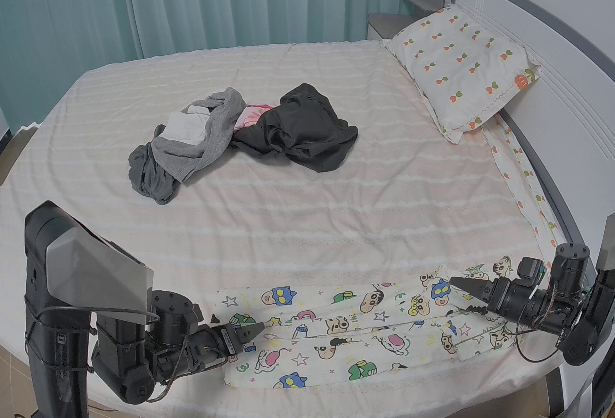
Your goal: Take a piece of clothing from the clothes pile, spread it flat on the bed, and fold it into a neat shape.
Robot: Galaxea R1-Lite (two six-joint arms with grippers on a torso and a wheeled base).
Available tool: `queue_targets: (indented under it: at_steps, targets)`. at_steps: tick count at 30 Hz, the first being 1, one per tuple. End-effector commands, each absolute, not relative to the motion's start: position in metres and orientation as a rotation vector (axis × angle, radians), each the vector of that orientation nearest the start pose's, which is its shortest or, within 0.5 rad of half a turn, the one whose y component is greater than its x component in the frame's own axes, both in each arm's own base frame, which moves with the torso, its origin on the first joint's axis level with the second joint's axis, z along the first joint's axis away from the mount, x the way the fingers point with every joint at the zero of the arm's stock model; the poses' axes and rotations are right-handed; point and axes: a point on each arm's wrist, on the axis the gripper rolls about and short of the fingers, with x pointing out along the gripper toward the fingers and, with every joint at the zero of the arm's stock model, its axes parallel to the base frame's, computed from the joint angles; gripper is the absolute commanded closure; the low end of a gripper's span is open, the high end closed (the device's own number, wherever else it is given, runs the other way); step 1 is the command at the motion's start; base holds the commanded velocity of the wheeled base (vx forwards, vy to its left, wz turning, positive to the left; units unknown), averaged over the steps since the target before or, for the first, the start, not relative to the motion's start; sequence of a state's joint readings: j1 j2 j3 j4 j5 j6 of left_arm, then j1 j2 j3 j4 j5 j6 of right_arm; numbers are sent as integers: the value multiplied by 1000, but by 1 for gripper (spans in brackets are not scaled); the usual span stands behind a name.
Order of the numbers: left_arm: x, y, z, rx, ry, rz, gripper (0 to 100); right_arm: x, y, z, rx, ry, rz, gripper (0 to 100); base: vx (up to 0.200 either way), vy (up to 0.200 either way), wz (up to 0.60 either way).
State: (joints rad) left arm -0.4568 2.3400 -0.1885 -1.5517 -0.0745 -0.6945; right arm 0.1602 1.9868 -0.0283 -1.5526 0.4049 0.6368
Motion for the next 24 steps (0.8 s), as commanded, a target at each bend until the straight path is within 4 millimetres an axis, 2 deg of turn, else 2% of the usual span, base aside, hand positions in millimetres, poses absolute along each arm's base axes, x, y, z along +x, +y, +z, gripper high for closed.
queue_targets:
  at_steps: [1,10,11,18,24]
  targets:
    - [235,-120,-40,-537,770,-286,0,214,44,45,659,562,418,0,0,0,0]
    - [243,-141,-41,-537,738,-355,0,214,44,45,659,562,418,0,0,0,0]
    - [243,-142,-41,-537,737,-359,100,214,44,45,659,562,418,0,0,0,0]
    - [245,-136,-48,-536,747,-323,100,213,44,45,659,567,418,0,0,0,0]
    - [251,-119,-42,-557,716,-266,100,213,45,45,659,566,419,0,0,0,0]
